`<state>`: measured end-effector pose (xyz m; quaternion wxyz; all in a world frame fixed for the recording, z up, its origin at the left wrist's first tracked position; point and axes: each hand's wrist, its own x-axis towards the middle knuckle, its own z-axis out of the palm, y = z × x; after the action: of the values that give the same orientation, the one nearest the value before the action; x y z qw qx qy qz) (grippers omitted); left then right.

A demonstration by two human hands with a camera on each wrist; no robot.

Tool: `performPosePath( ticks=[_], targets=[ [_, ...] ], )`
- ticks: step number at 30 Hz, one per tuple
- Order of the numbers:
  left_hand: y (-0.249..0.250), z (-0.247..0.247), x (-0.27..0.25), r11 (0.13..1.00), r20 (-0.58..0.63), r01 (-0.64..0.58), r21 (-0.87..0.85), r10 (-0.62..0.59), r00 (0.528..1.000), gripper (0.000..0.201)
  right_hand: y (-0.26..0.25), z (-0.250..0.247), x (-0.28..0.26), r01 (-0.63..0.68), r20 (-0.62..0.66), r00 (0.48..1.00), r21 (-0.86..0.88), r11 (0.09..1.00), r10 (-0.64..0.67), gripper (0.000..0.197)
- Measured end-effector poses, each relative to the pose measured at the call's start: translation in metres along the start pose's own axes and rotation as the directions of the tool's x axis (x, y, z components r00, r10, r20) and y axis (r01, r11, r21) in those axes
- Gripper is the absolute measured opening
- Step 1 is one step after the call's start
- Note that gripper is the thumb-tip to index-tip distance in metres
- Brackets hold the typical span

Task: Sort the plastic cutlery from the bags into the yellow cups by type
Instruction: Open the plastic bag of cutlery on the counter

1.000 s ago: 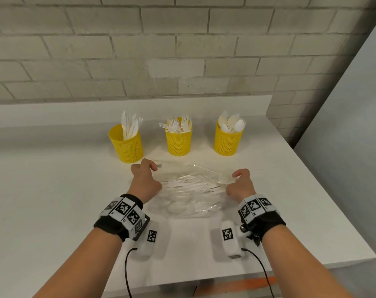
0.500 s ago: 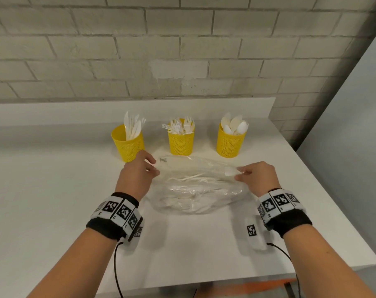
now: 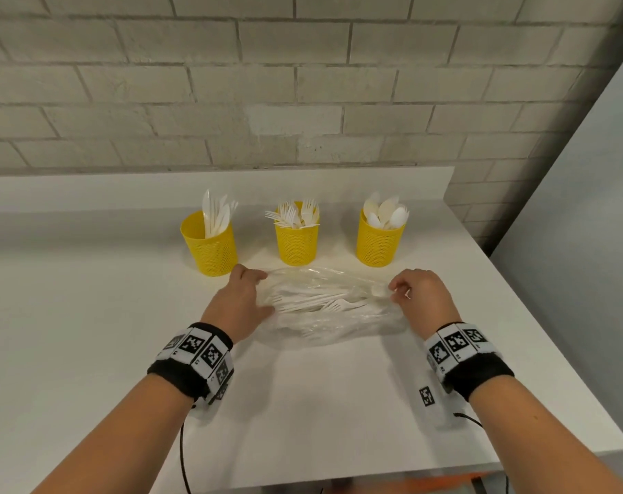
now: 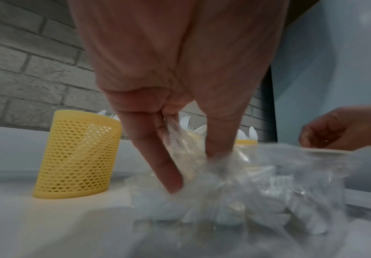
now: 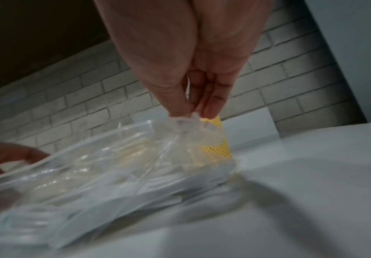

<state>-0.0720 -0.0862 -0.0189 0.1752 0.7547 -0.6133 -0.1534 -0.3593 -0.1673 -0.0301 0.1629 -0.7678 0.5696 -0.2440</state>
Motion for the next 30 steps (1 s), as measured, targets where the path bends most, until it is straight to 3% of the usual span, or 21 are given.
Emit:
performPosePath(
  ticks=[3, 6, 9, 12, 14, 17, 20, 22, 25, 27, 30],
  targets=[
    [0.006, 0.000, 0.001, 0.999, 0.094, 0.002, 0.041, -0.006, 0.996, 0.099, -0.009, 0.005, 0.000, 0.246, -0.036, 0.967, -0.151, 0.957, -0.254, 0.043],
    [0.010, 0.001, 0.001, 0.998, 0.173, -0.018, 0.053, 0.009, 0.985, 0.125, -0.017, 0.009, 0.004, 0.392, 0.113, 0.920, -0.237, 0.889, -0.375, 0.056],
    [0.010, 0.002, 0.002, 0.997, 0.219, -0.023, 0.080, 0.005, 0.976, 0.138, -0.026, 0.011, 0.006, 0.371, 0.336, 0.901, -0.268, 0.889, -0.275, 0.063],
    [0.006, 0.002, 0.005, 0.988, 0.253, -0.003, 0.156, -0.037, 0.967, 0.143, -0.026, 0.006, 0.008, 0.298, 0.392, 0.910, -0.391, 0.871, -0.136, 0.085],
    [0.003, 0.001, 0.007, 0.980, 0.273, 0.015, 0.199, -0.070, 0.959, 0.144, -0.025, 0.004, 0.009, 0.269, 0.408, 0.907, -0.376, 0.887, -0.102, 0.104],
    [0.002, 0.002, 0.011, 0.973, 0.297, 0.030, 0.230, -0.099, 0.950, 0.141, -0.021, 0.011, 0.009, 0.269, 0.483, 0.874, -0.394, 0.879, -0.051, 0.121],
    [0.002, 0.004, 0.015, 0.973, 0.321, 0.040, 0.225, -0.113, 0.940, 0.140, -0.020, 0.018, 0.012, 0.283, 0.542, 0.840, -0.430, 0.857, -0.005, 0.124],
    [-0.001, 0.004, 0.017, 0.979, 0.328, 0.060, 0.196, -0.123, 0.937, 0.140, -0.027, 0.017, 0.015, 0.269, 0.509, 0.860, -0.427, 0.863, -0.016, 0.119],
    [-0.004, 0.004, 0.019, 0.990, 0.335, 0.068, 0.121, -0.106, 0.936, 0.144, -0.046, 0.017, 0.021, 0.336, 0.431, 0.888, -0.365, 0.868, -0.162, 0.105],
    [-0.004, 0.004, 0.018, 0.992, 0.331, 0.079, 0.101, -0.108, 0.938, 0.145, -0.058, 0.024, 0.026, 0.444, 0.514, 0.821, -0.301, 0.844, -0.249, 0.101],
    [-0.003, 0.003, 0.018, 0.992, 0.334, 0.082, 0.094, -0.109, 0.936, 0.143, -0.063, 0.037, 0.035, 0.501, 0.658, 0.719, -0.268, 0.823, -0.223, 0.105]
  ],
)
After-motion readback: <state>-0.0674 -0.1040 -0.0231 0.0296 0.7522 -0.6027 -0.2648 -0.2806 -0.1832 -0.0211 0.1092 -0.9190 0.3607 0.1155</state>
